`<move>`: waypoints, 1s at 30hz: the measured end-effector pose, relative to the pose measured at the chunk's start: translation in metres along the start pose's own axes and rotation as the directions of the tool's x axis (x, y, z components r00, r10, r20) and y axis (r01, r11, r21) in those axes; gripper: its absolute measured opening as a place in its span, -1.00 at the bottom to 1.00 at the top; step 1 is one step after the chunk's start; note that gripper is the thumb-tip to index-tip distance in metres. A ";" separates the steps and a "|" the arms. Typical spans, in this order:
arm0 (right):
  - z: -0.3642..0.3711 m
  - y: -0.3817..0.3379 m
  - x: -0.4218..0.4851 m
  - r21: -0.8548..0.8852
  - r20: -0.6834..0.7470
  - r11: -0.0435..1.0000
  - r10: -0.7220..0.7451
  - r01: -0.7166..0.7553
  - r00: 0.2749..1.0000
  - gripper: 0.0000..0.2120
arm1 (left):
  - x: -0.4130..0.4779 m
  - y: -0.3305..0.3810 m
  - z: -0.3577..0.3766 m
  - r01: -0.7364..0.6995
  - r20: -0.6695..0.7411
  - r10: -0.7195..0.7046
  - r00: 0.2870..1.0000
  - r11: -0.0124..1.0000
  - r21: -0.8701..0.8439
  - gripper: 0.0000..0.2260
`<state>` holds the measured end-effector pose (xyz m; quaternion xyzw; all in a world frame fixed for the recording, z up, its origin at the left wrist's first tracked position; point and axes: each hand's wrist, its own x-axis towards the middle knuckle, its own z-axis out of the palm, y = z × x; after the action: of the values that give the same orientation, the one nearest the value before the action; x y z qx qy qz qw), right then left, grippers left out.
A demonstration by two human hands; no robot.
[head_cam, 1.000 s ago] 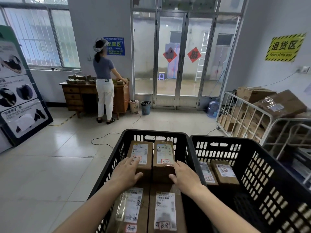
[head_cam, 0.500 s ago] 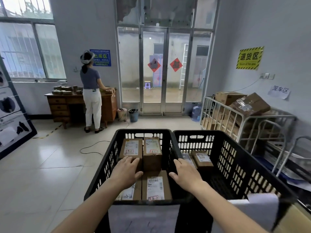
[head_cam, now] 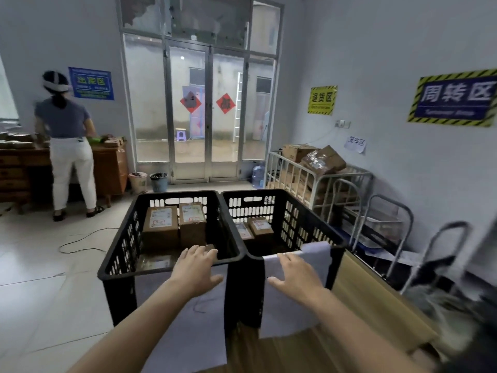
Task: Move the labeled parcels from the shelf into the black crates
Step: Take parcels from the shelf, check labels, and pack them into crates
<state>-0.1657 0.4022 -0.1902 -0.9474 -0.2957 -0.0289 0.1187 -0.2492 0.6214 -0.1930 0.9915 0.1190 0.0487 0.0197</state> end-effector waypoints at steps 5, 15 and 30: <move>-0.020 0.033 -0.054 -0.024 -0.007 0.990 0.142 -0.142 0.990 -0.42 | -0.014 0.051 0.000 -0.120 0.004 0.120 0.993 0.992 -0.033 -0.39; -0.084 0.116 -0.169 -0.050 -0.119 0.907 0.410 -0.418 0.904 -0.34 | -0.020 0.192 -0.009 -0.400 -0.014 0.400 0.916 0.916 -0.033 -0.43; -0.173 0.249 -0.409 -0.003 -0.274 0.668 0.715 -0.744 0.643 -0.37 | -0.107 0.470 -0.046 -0.768 -0.137 0.756 0.640 0.631 -0.107 -0.44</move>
<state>-0.3591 -0.0643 -0.1255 -0.9795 0.1313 -0.1142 0.1018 -0.2474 0.1408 -0.1329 0.9414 -0.3143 0.1006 0.0697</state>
